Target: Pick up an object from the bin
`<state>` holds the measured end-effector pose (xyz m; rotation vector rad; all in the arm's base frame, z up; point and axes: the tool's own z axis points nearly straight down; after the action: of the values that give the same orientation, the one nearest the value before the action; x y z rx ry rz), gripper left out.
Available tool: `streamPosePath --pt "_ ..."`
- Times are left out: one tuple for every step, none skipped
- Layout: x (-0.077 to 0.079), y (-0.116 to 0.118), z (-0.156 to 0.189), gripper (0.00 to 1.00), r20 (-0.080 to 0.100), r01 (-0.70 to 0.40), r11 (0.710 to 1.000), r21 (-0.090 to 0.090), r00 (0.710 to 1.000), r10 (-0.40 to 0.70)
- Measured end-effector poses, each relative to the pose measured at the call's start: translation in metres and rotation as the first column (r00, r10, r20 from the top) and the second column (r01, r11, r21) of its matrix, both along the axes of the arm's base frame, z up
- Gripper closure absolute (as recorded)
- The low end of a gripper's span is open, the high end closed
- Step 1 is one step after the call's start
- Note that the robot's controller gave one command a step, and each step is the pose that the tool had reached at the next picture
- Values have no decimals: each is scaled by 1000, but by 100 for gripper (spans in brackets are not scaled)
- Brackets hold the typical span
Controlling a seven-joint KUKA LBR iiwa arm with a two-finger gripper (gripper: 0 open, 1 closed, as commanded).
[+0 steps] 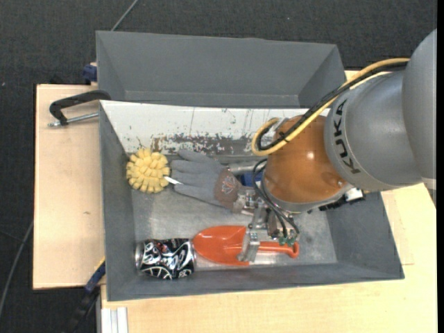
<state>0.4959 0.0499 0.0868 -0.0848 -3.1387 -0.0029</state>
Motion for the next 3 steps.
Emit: streamPosePath --pt "-1 -5 -4 0 2 -39 999 0 999 39" --pt "-3 2 15 0 7 -76 997 2 997 76" --pt "-5 1 -18 0 0 -88 996 1 996 88"
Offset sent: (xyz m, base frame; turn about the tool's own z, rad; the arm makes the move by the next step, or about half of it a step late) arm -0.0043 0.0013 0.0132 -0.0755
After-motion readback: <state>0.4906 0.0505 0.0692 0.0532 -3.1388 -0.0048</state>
